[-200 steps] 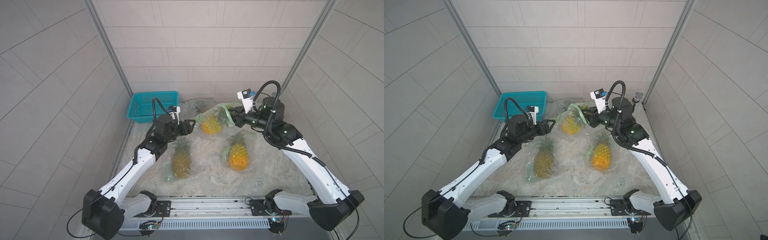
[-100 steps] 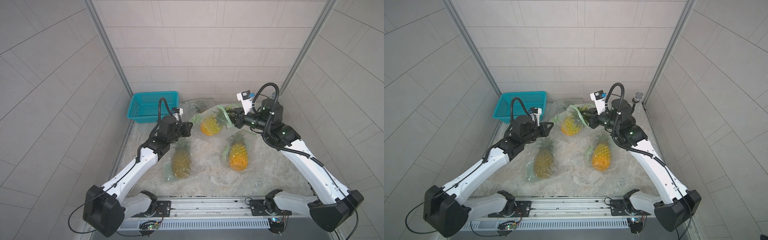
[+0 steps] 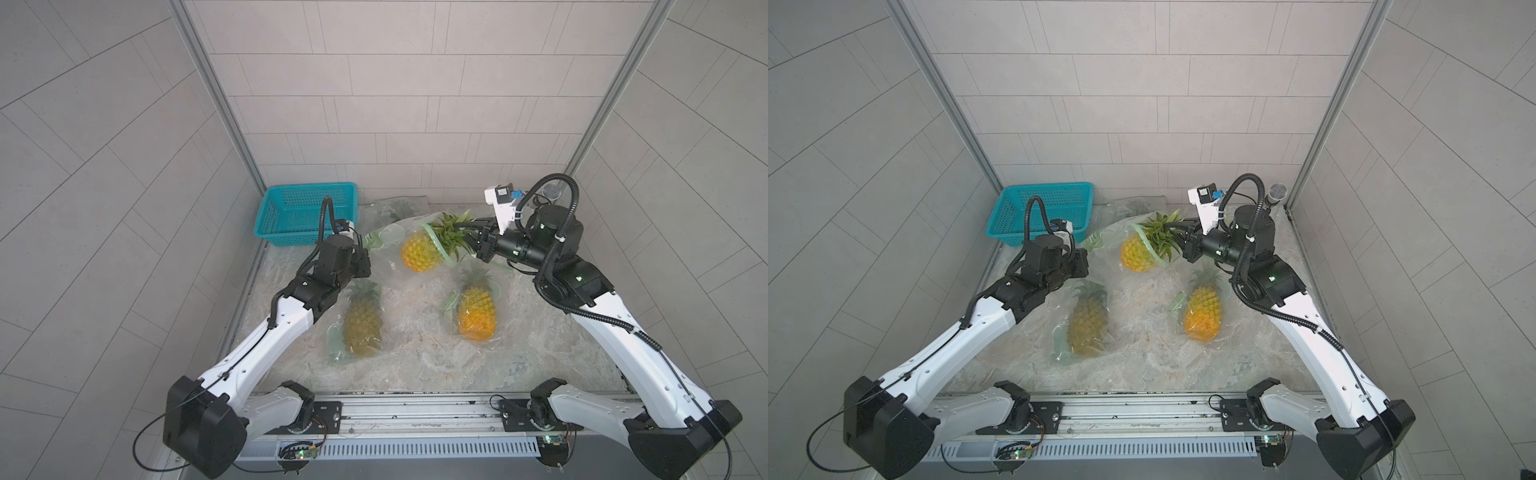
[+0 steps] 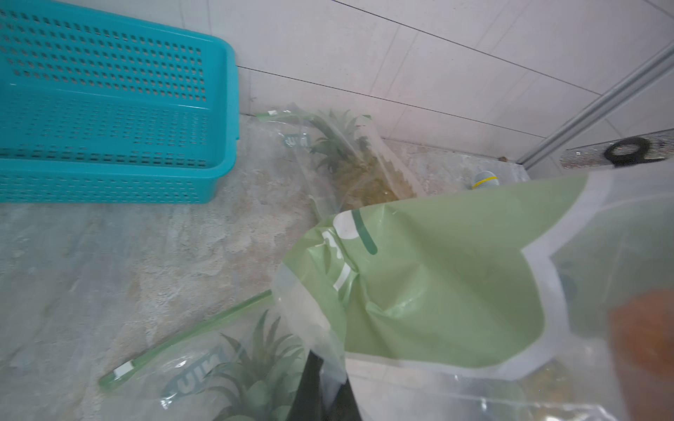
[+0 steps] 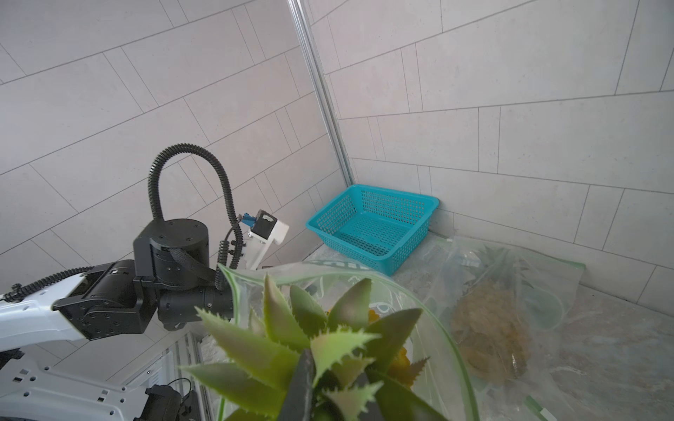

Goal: Open the zip-top bag and take out the pineapple
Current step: Pick up the pineapple from the zipper food storage bag.

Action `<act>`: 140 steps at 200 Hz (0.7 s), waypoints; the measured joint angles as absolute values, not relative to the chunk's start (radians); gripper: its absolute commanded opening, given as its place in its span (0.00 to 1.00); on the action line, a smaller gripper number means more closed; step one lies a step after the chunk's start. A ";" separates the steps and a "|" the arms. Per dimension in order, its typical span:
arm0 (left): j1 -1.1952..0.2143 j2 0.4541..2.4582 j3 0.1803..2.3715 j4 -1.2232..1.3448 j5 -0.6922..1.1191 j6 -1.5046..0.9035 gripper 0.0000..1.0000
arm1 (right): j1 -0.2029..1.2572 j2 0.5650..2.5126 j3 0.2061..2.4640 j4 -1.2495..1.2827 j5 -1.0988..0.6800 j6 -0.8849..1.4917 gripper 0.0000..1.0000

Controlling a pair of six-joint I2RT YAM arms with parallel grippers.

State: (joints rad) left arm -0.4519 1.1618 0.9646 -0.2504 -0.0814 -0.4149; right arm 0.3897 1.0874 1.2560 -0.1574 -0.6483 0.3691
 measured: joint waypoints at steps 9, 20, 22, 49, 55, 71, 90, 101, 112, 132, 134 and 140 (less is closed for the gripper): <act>-0.451 1.162 0.965 -0.258 -0.104 -0.409 0.00 | 0.390 1.078 1.253 -0.151 -0.649 0.371 0.00; -0.450 1.162 0.968 -0.268 -0.127 -0.402 0.00 | 0.390 1.070 1.252 -0.139 -0.650 0.374 0.00; -0.450 1.162 0.969 -0.269 -0.130 -0.401 0.00 | 0.390 1.069 1.252 -0.138 -0.650 0.375 0.00; -0.442 1.162 0.979 -0.285 -0.168 -0.391 0.00 | 0.390 1.061 1.250 -0.123 -0.650 0.379 0.00; -0.440 1.162 0.980 -0.286 -0.171 -0.392 0.00 | 0.390 1.059 1.247 -0.120 -0.650 0.379 0.00; -0.435 1.161 0.980 -0.290 -0.182 -0.392 0.00 | 0.390 1.050 1.235 -0.116 -0.650 0.382 0.00; -0.429 1.158 0.980 -0.297 -0.188 -0.392 0.00 | 0.390 1.039 1.223 -0.115 -0.650 0.383 0.00; -0.426 1.153 0.980 -0.299 -0.189 -0.392 0.00 | 0.390 1.035 1.220 -0.116 -0.649 0.383 0.00; -0.422 1.147 0.980 -0.300 -0.191 -0.392 0.00 | 0.390 1.030 1.219 -0.116 -0.649 0.383 0.00; -0.410 1.132 0.981 -0.302 -0.196 -0.392 0.00 | 0.389 1.019 1.219 -0.117 -0.646 0.382 0.00; -0.409 1.131 0.981 -0.303 -0.196 -0.392 0.00 | 0.389 1.018 1.219 -0.117 -0.646 0.382 0.00; -0.404 1.125 0.981 -0.303 -0.197 -0.392 0.00 | 0.387 1.014 1.219 -0.117 -0.645 0.381 0.00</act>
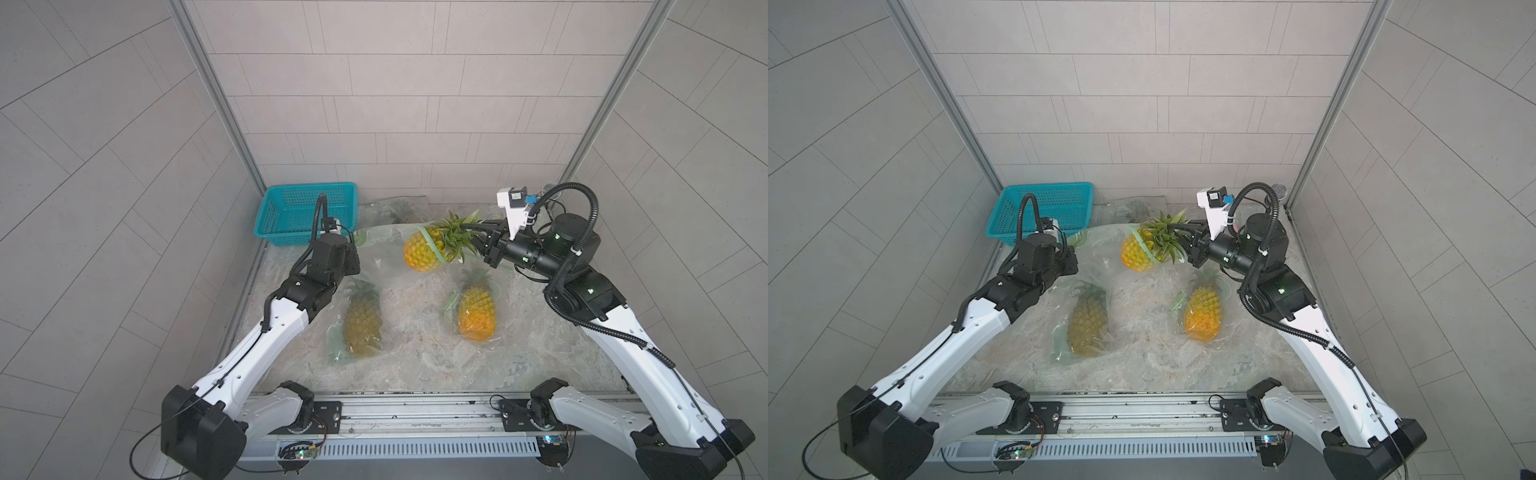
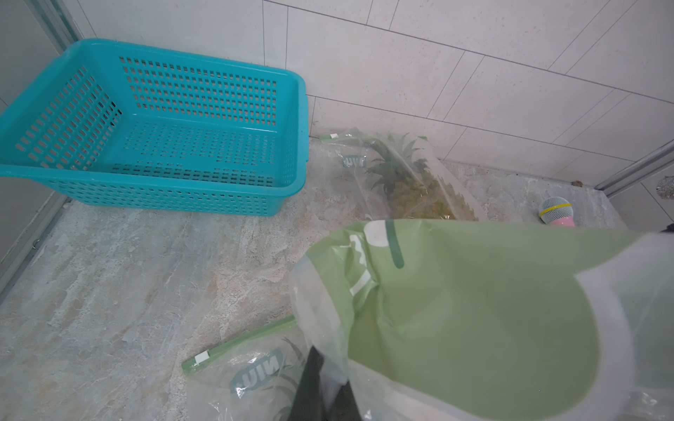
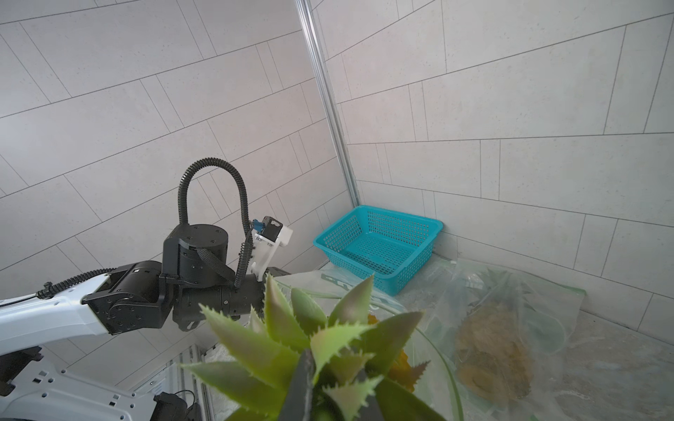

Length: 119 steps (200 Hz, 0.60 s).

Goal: Open the zip-top bag and take out the pineapple
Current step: Pick up the pineapple from the zipper food storage bag.

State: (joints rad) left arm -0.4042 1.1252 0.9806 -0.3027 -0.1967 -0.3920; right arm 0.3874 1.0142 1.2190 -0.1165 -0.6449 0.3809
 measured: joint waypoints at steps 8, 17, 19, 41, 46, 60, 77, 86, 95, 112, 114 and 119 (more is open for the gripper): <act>-0.399 1.117 0.982 -0.303 -0.196 -0.392 0.00 | 0.386 1.009 1.219 -0.117 -0.642 0.379 0.00; -0.393 1.108 0.983 -0.304 -0.196 -0.392 0.00 | 0.385 1.003 1.219 -0.117 -0.637 0.377 0.00; -0.392 1.105 0.984 -0.304 -0.196 -0.392 0.00 | 0.385 1.003 1.219 -0.117 -0.636 0.377 0.00; -0.381 1.086 0.992 -0.304 -0.196 -0.391 0.00 | 0.383 0.995 1.218 -0.117 -0.627 0.377 0.00; -0.378 1.082 0.994 -0.304 -0.195 -0.391 0.00 | 0.383 0.993 1.217 -0.117 -0.624 0.377 0.00; -0.372 1.075 0.995 -0.304 -0.195 -0.391 0.00 | 0.382 0.986 1.211 -0.117 -0.623 0.378 0.00; -0.366 1.074 0.995 -0.305 -0.196 -0.392 0.00 | 0.381 0.974 1.198 -0.116 -0.623 0.378 0.00; -0.364 1.074 0.995 -0.306 -0.197 -0.394 0.00 | 0.381 0.970 1.190 -0.115 -0.623 0.379 0.00; -0.361 1.074 0.996 -0.310 -0.197 -0.396 0.00 | 0.380 0.965 1.183 -0.111 -0.623 0.382 0.00; -0.346 1.074 0.997 -0.323 -0.209 -0.403 0.00 | 0.376 0.954 1.166 -0.089 -0.624 0.395 0.00; -0.343 1.074 0.997 -0.325 -0.210 -0.403 0.00 | 0.376 0.953 1.163 -0.084 -0.624 0.397 0.00; -0.339 1.074 0.997 -0.329 -0.210 -0.403 0.00 | 0.375 0.949 1.159 -0.075 -0.624 0.401 0.00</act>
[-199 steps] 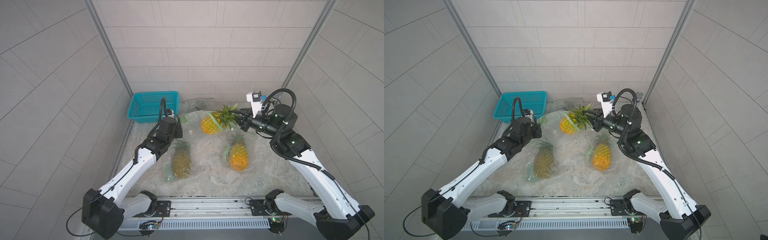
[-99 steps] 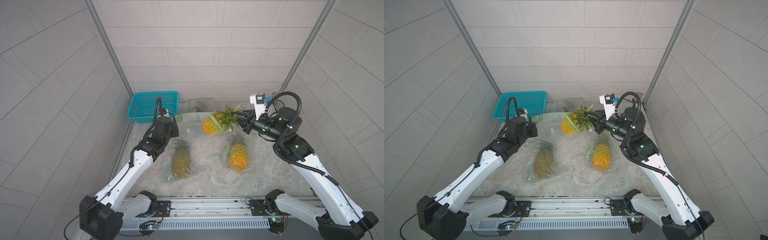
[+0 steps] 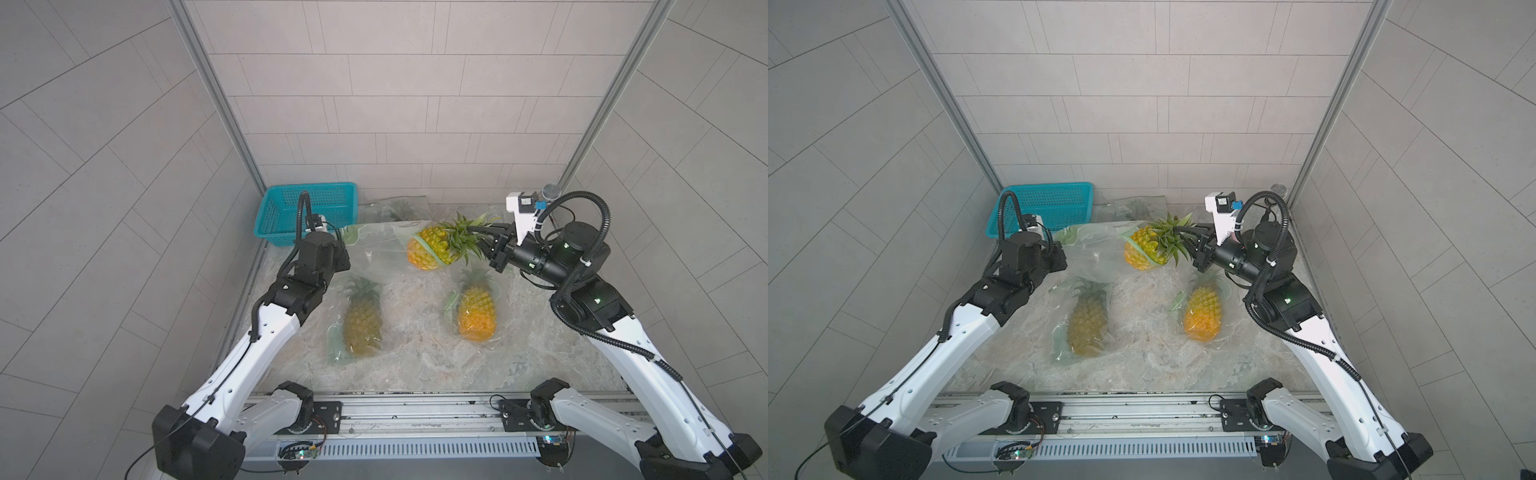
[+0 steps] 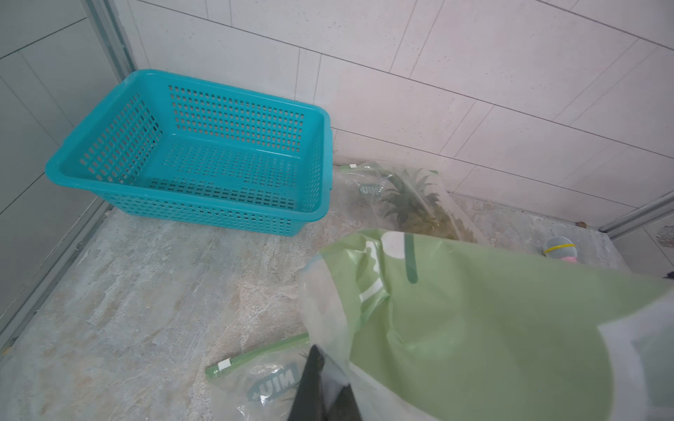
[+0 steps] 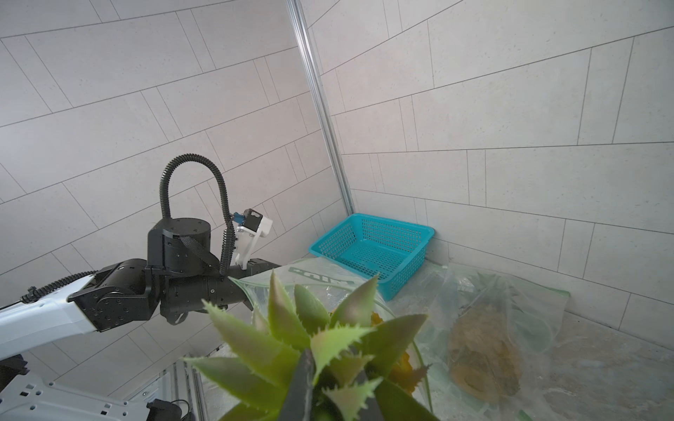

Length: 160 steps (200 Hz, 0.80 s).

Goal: Open the zip-top bag and take out the pineapple
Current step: Pick up the pineapple from the zipper food storage bag.

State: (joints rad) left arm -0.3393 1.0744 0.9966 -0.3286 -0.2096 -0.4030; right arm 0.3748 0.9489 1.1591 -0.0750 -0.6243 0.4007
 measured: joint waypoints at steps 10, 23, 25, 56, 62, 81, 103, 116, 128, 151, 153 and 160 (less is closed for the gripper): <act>-0.336 1.074 0.997 -0.331 -0.209 -0.403 0.00 | 0.375 0.943 1.151 -0.055 -0.625 0.408 0.00; -0.335 1.074 0.997 -0.332 -0.207 -0.403 0.00 | 0.373 0.937 1.141 -0.020 -0.627 0.422 0.00; -0.335 1.074 0.997 -0.332 -0.206 -0.403 0.00 | 0.373 0.937 1.139 -0.015 -0.629 0.425 0.00; -0.325 1.075 0.997 -0.341 -0.210 -0.403 0.00 | 0.370 0.936 1.125 0.044 -0.644 0.453 0.00; -0.323 1.075 0.997 -0.344 -0.210 -0.403 0.00 | 0.370 0.935 1.123 0.054 -0.648 0.458 0.00; -0.319 1.076 0.997 -0.352 -0.213 -0.402 0.00 | 0.369 0.934 1.108 0.093 -0.655 0.477 0.00; -0.316 1.077 0.997 -0.352 -0.213 -0.402 0.00 | 0.365 0.934 1.098 0.118 -0.664 0.492 0.00; -0.315 1.078 0.997 -0.353 -0.213 -0.400 0.00 | 0.365 0.931 1.088 0.139 -0.668 0.499 0.00; -0.315 1.079 0.997 -0.353 -0.212 -0.398 0.00 | 0.364 0.927 1.077 0.160 -0.672 0.506 0.00; -0.314 1.081 0.997 -0.355 -0.211 -0.395 0.00 | 0.363 0.924 1.072 0.181 -0.675 0.514 0.00; -0.314 1.082 0.997 -0.355 -0.212 -0.395 0.00 | 0.363 0.923 1.072 0.183 -0.675 0.514 0.00; -0.311 1.082 0.997 -0.356 -0.211 -0.392 0.00 | 0.362 0.922 1.071 0.193 -0.677 0.518 0.00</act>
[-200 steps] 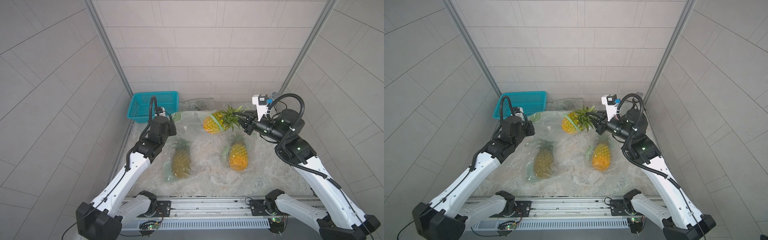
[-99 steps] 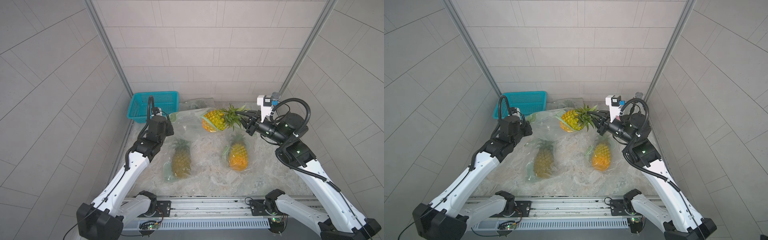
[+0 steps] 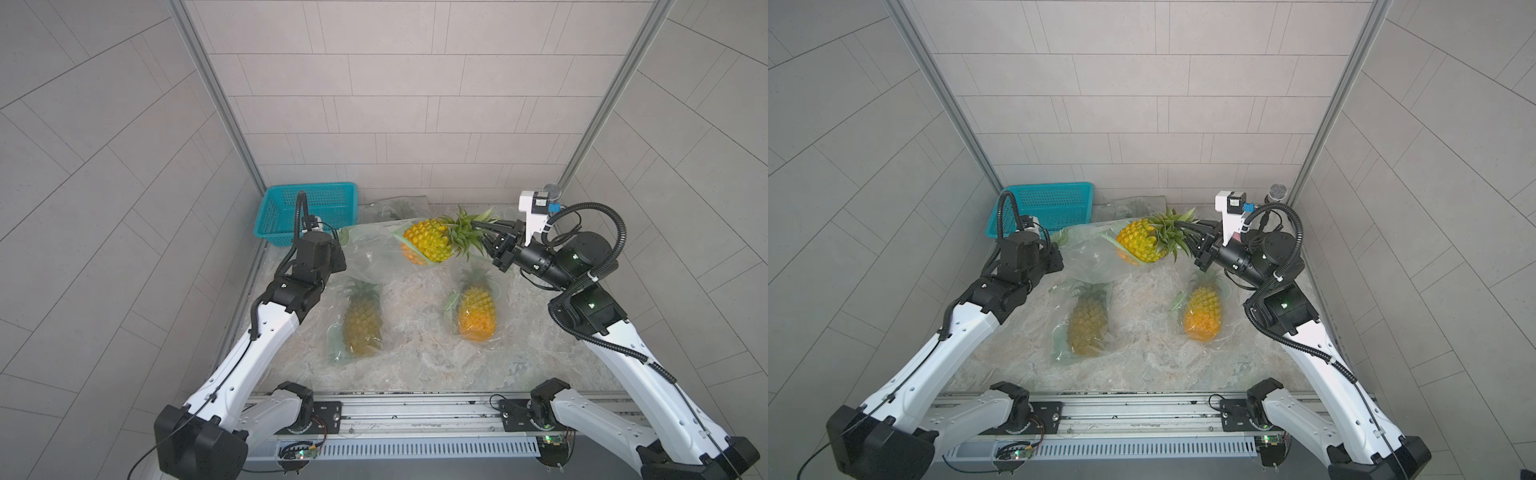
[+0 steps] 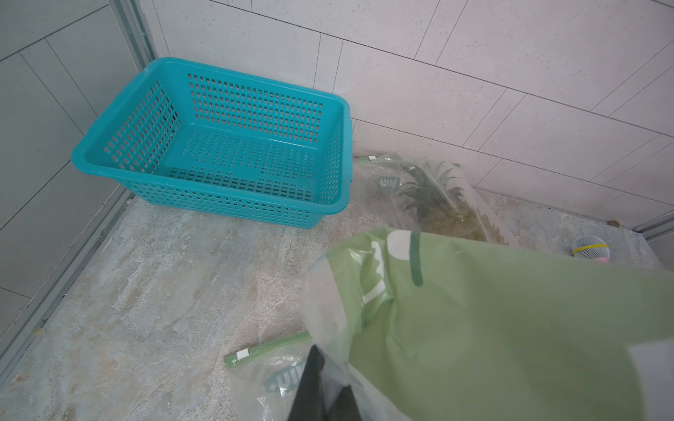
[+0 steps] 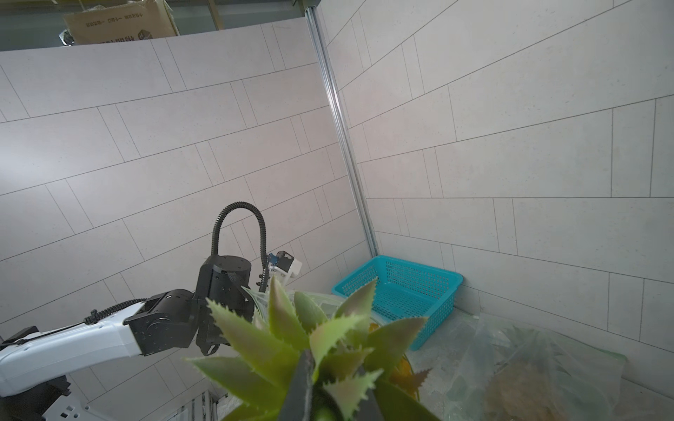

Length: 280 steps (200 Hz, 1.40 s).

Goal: Open the zip-top bag and take out the pineapple
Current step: Pick up the pineapple from the zipper food storage bag.

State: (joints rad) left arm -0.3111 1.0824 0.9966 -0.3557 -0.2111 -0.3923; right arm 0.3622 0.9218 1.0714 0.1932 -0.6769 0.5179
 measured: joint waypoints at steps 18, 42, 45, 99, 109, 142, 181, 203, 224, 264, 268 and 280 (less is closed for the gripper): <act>-0.308 1.083 0.997 -0.357 -0.212 -0.391 0.00 | 0.361 0.916 1.071 0.216 -0.684 0.525 0.00; -0.304 1.083 0.997 -0.358 -0.214 -0.390 0.00 | 0.361 0.904 1.071 0.226 -0.687 0.528 0.00; -0.303 1.083 0.997 -0.358 -0.214 -0.390 0.00 | 0.361 0.903 1.071 0.227 -0.687 0.528 0.00; -0.299 1.083 0.997 -0.362 -0.214 -0.384 0.00 | 0.360 0.898 1.065 0.234 -0.684 0.528 0.00; -0.297 1.083 0.997 -0.364 -0.214 -0.384 0.00 | 0.359 0.897 1.058 0.235 -0.680 0.528 0.00; -0.294 1.083 0.997 -0.368 -0.216 -0.382 0.00 | 0.359 0.882 1.024 0.257 -0.667 0.528 0.00; -0.294 1.083 0.997 -0.376 -0.227 -0.372 0.00 | 0.359 0.854 0.996 0.274 -0.647 0.525 0.00; -0.293 1.083 0.997 -0.392 -0.242 -0.364 0.00 | 0.359 0.834 0.985 0.286 -0.628 0.521 0.00; -0.290 1.083 0.997 -0.405 -0.250 -0.356 0.00 | 0.359 0.818 0.975 0.297 -0.612 0.517 0.00; -0.288 1.083 0.997 -0.416 -0.260 -0.343 0.00 | 0.359 0.814 0.957 0.310 -0.610 0.517 0.00; -0.288 1.083 0.997 -0.417 -0.261 -0.342 0.00 | 0.359 0.814 0.955 0.310 -0.609 0.517 0.00; -0.288 1.083 0.997 -0.418 -0.266 -0.339 0.00 | 0.359 0.814 0.952 0.311 -0.607 0.517 0.00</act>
